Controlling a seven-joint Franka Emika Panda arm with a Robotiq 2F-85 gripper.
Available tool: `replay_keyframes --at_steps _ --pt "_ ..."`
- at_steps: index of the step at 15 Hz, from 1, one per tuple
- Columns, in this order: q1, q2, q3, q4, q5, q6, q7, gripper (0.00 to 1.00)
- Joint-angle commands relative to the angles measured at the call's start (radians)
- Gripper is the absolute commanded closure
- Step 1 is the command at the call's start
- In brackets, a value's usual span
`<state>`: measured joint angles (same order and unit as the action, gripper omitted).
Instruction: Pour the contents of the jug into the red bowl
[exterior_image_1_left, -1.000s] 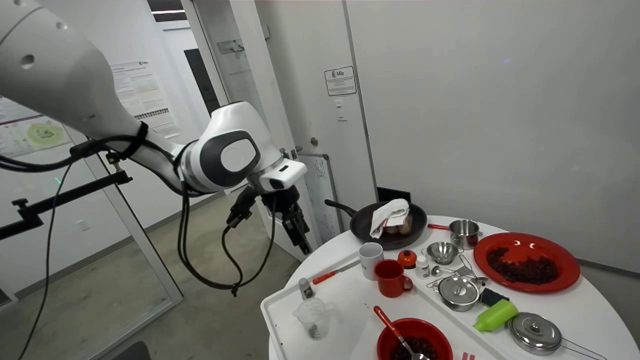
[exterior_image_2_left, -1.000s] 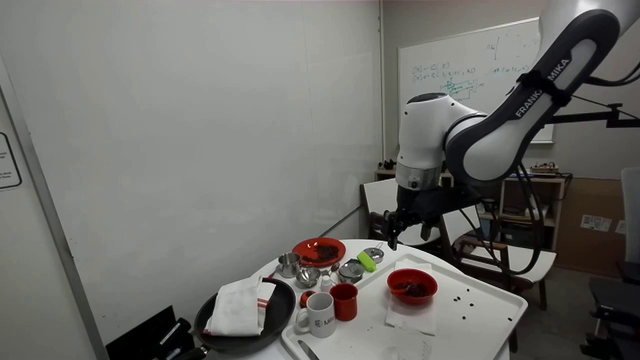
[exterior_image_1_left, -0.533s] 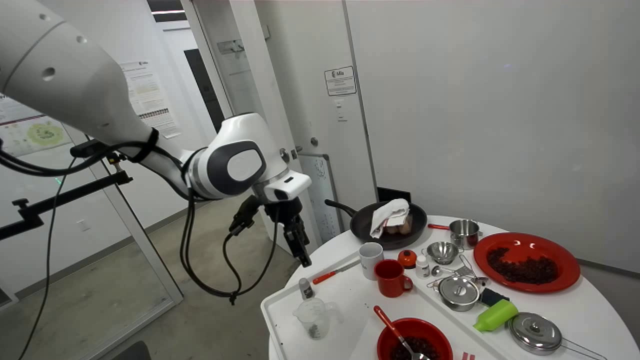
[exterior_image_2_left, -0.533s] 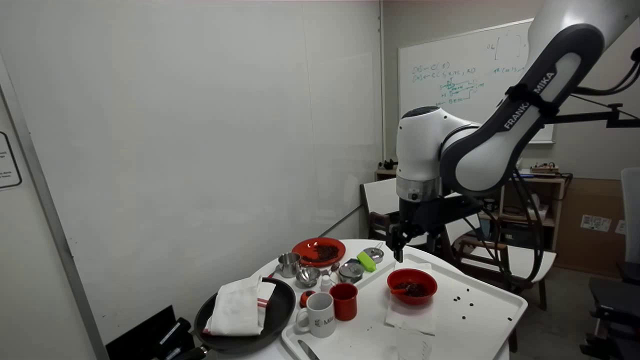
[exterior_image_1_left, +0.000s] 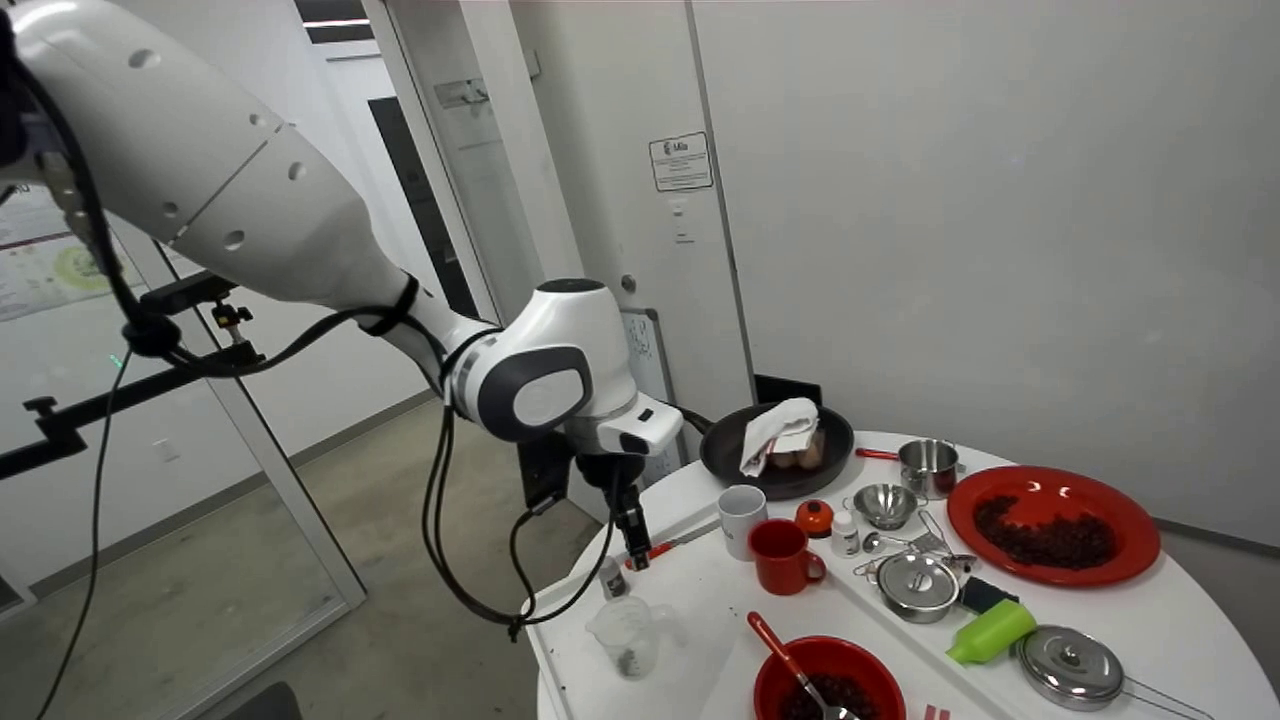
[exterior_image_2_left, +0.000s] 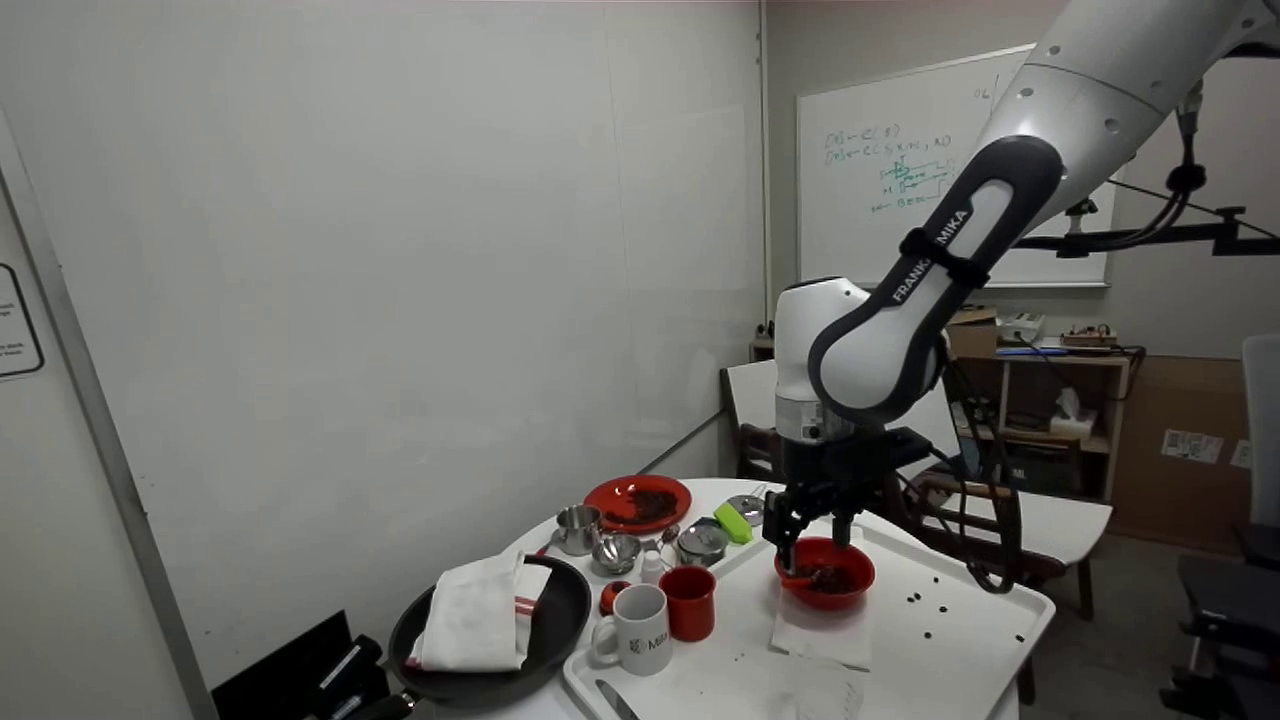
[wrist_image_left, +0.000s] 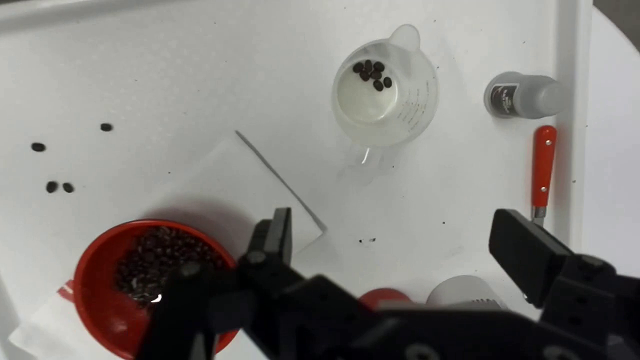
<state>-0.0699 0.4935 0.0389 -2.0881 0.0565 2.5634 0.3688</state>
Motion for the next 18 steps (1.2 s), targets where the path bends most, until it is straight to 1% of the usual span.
replay_keyframes --at_steps 1,2,3,7,9,10,14,18 --pt "-0.083 0.078 0.051 0.101 0.143 -0.082 -0.254 0.00" --pt "-0.094 0.096 0.051 0.124 0.170 -0.119 -0.280 0.00" --pt "-0.090 0.114 0.038 0.150 0.186 -0.171 -0.270 0.00" --pt "-0.060 0.180 -0.004 0.237 0.219 -0.335 -0.185 0.00" --pt "-0.035 0.214 -0.024 0.277 0.213 -0.372 -0.124 0.00" --pt "-0.016 0.231 -0.038 0.296 0.203 -0.380 -0.079 0.00" --pt "0.035 0.298 -0.073 0.363 0.189 -0.410 0.036 0.00" --pt "0.075 0.373 -0.098 0.428 0.154 -0.397 0.055 0.00"
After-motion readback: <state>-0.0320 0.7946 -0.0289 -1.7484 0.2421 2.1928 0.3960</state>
